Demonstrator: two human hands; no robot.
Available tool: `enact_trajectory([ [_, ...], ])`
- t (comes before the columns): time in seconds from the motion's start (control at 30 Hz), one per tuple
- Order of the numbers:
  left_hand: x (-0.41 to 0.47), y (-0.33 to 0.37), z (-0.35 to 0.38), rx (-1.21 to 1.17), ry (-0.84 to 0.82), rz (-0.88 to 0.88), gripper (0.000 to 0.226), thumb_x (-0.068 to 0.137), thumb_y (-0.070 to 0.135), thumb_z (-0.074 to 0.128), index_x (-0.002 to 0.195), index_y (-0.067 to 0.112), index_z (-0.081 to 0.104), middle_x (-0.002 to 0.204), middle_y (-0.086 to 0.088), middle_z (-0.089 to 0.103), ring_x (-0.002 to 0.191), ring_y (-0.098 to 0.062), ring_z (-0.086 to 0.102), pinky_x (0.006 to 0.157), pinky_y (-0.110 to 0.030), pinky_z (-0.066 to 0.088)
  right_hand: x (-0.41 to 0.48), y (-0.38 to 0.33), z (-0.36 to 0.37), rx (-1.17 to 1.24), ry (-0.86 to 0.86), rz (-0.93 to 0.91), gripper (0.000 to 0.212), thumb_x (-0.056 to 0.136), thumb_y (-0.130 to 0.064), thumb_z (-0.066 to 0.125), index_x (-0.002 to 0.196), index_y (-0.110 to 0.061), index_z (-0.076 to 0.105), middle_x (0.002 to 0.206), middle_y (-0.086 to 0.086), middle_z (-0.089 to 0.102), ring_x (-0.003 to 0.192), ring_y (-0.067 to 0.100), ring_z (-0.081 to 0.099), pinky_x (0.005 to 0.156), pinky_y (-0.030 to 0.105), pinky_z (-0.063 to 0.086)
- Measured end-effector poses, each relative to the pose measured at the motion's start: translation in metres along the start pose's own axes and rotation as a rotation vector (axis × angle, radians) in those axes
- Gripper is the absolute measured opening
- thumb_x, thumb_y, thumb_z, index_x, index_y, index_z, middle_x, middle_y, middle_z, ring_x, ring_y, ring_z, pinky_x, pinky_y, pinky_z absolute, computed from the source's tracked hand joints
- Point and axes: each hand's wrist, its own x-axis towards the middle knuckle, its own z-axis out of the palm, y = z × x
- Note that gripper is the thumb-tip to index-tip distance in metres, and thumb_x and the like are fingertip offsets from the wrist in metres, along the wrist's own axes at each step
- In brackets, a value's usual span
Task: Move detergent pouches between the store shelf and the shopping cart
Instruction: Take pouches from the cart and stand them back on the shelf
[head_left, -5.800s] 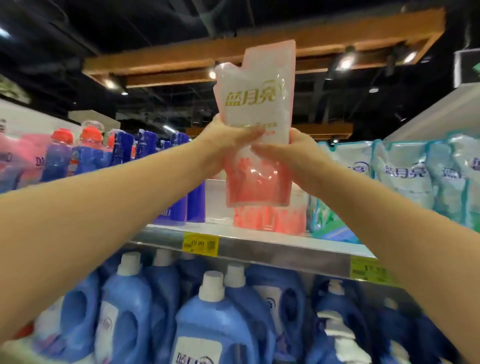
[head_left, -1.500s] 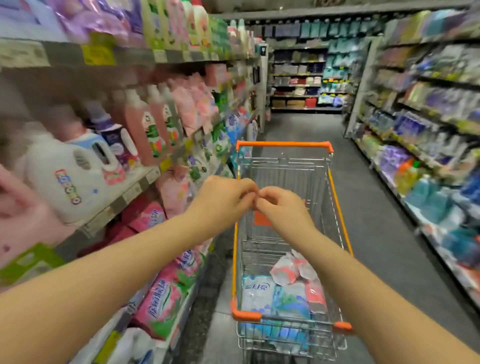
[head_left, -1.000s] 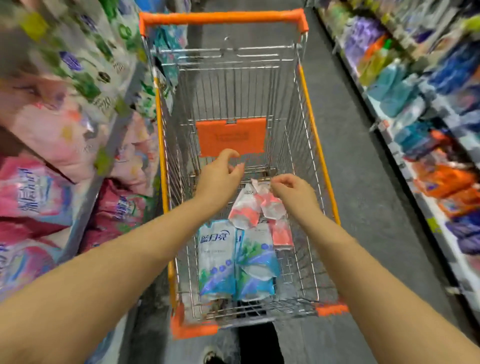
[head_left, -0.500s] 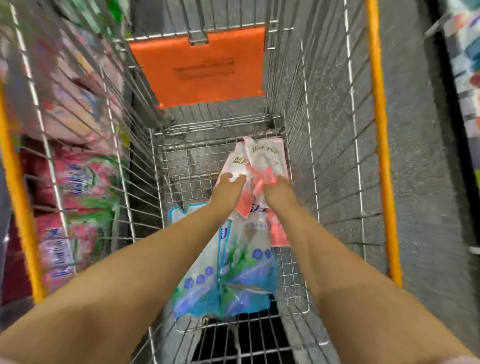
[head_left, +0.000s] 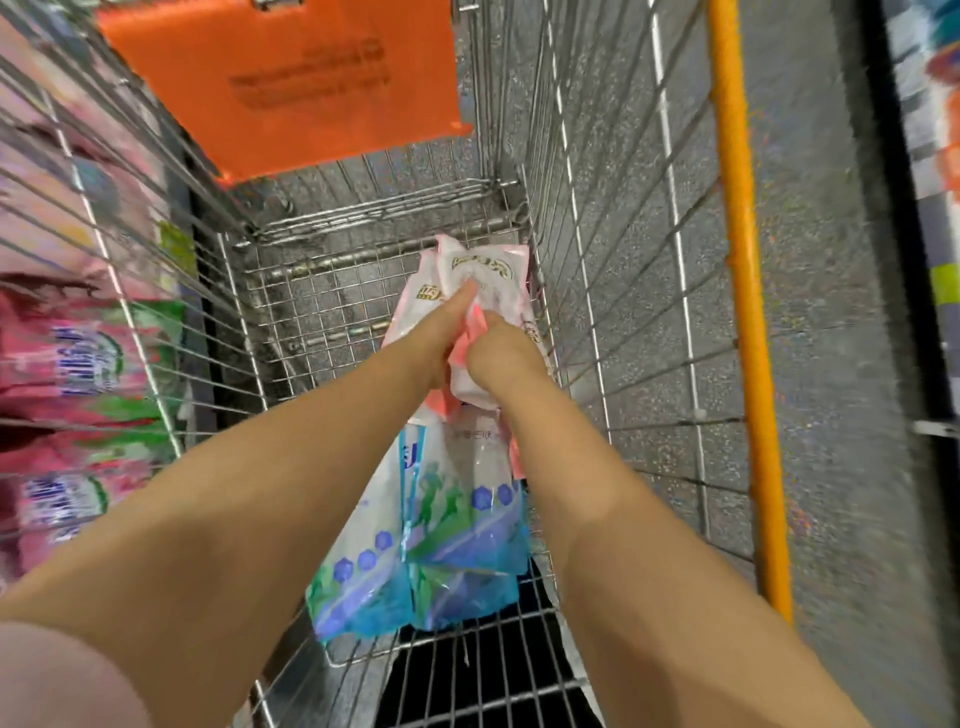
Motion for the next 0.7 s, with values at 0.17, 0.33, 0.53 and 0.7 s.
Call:
enact_trajectory([
  [0.17,-0.031,-0.001,-0.014,0.033,-0.044,-0.027,0.06,0.09,0.058,0.041,0.091,0.003,0.063,0.072,-0.007,0.066,0.087,-0.022,0.06,0.082,-0.038,0.044,-0.033,-0.008,0.001,-0.124,-0.09,-0.062,0.037,0.095,-0.02,0.04,0.132,-0.018,0.045,0.13,0.012,0.054,0.117,0.033,0.053,0.09,0.037,0.043],
  [0.33,-0.06,-0.027,-0.035,-0.006,0.092,0.088,0.028,0.093,0.023,0.054,0.07,0.007,0.057,0.05,-0.006,0.06,0.05,-0.018,0.059,0.052,-0.022,0.05,-0.082,-0.002,0.02,-0.143,-0.151,-0.106,0.049,0.095,-0.026,0.037,0.142,-0.025,0.027,0.134,0.016,0.049,0.121,0.036,0.048,0.093,0.04,0.04],
  [0.53,-0.113,-0.049,-0.055,-0.127,-0.027,0.174,0.027,0.099,0.014,0.038,0.083,0.0,0.055,0.058,-0.011,0.065,0.048,-0.017,0.064,0.05,-0.024,0.054,-0.138,0.006,0.037,-0.027,-0.04,-0.18,0.075,0.081,-0.055,0.046,0.146,-0.031,0.017,0.148,0.011,0.03,0.127,0.037,0.042,0.103,0.049,0.039],
  [0.7,-0.187,-0.058,-0.059,-0.201,-0.075,0.438,0.033,0.09,0.01,0.054,0.123,0.007,0.053,0.102,-0.015,0.064,0.084,-0.029,0.063,0.076,-0.042,0.055,-0.2,0.009,0.04,0.582,0.201,-0.341,0.084,0.066,-0.055,0.061,0.136,-0.018,0.036,0.129,0.01,0.052,0.115,0.028,0.054,0.098,0.044,0.046],
])
